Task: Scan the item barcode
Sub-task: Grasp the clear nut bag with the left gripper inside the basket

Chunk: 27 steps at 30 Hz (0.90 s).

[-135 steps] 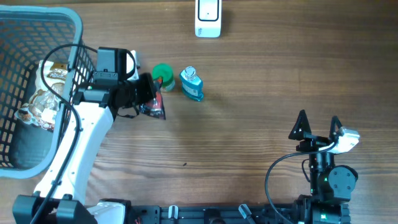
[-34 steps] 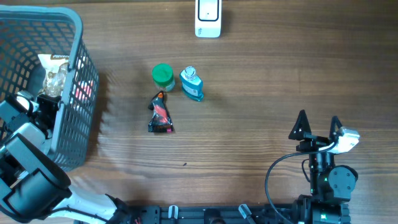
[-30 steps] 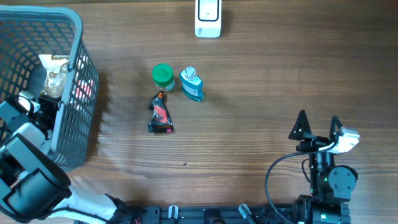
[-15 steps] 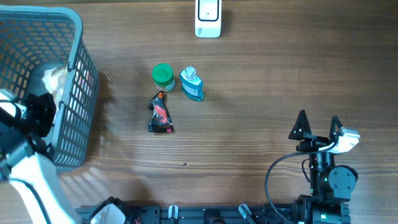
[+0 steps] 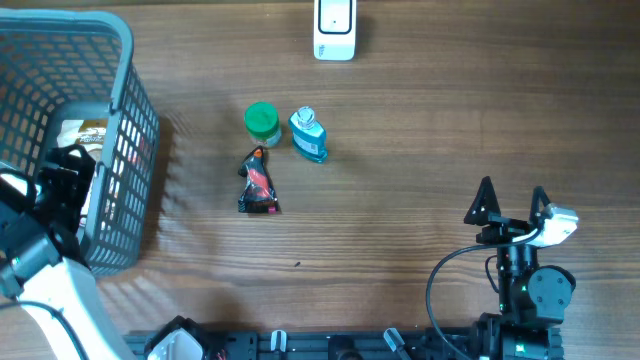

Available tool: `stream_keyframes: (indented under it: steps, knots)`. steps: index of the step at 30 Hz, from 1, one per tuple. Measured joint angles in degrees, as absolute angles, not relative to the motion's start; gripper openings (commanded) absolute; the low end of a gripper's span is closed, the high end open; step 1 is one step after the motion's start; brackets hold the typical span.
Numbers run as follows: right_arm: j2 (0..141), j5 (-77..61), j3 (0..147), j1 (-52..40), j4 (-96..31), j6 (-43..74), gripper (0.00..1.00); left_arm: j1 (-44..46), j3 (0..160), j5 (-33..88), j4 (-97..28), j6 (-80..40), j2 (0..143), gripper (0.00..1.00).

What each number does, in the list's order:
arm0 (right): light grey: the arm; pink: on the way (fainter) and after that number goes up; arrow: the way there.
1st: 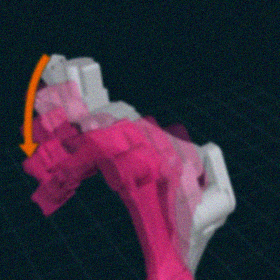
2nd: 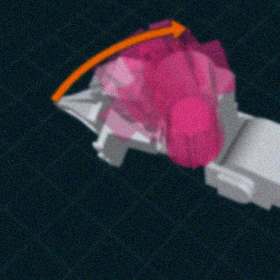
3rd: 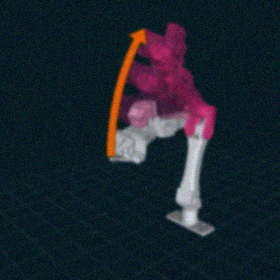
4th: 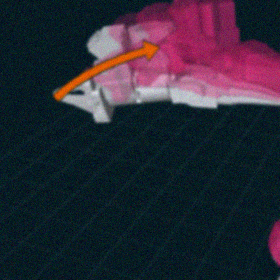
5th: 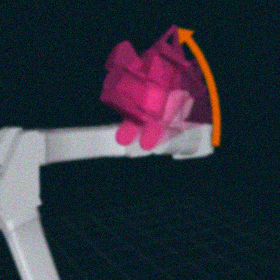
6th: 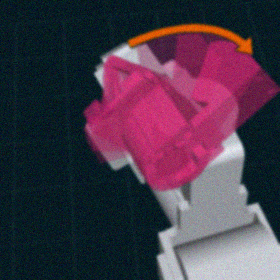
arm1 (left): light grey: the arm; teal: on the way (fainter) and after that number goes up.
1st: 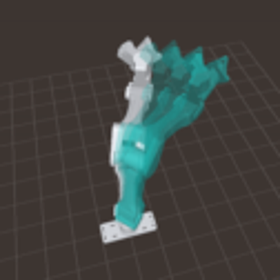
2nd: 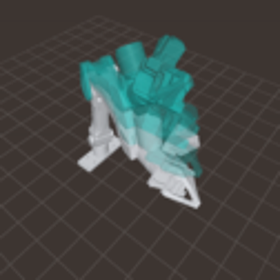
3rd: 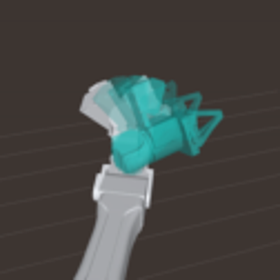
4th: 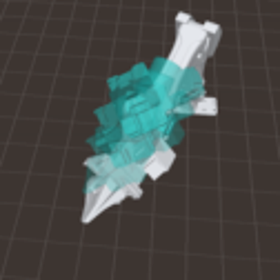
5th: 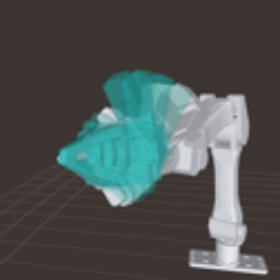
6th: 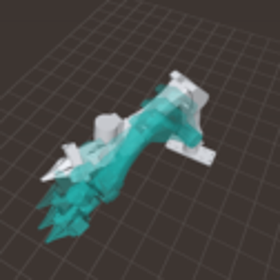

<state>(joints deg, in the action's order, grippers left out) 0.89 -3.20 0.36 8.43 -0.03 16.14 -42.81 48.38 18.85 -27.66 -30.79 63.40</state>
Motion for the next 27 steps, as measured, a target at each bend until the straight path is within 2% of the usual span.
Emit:
stream_keyframes:
  steps: [5,13,27]
  knots:
    - [0.9,-3.2,0.4,8.4,-0.1,16.1,1.00,-43.4,48.4,12.2,-28.3,-30.8,69.3,1.00]
    - [0.9,-3.2,0.4,8.4,0.0,16.1,1.00,-49.1,48.4,3.8,-33.1,-35.1,73.7,1.00]
    - [0.9,-3.2,0.4,8.4,0.0,16.1,1.00,-50.8,49.2,2.4,-22.5,-36.8,88.4,1.00]
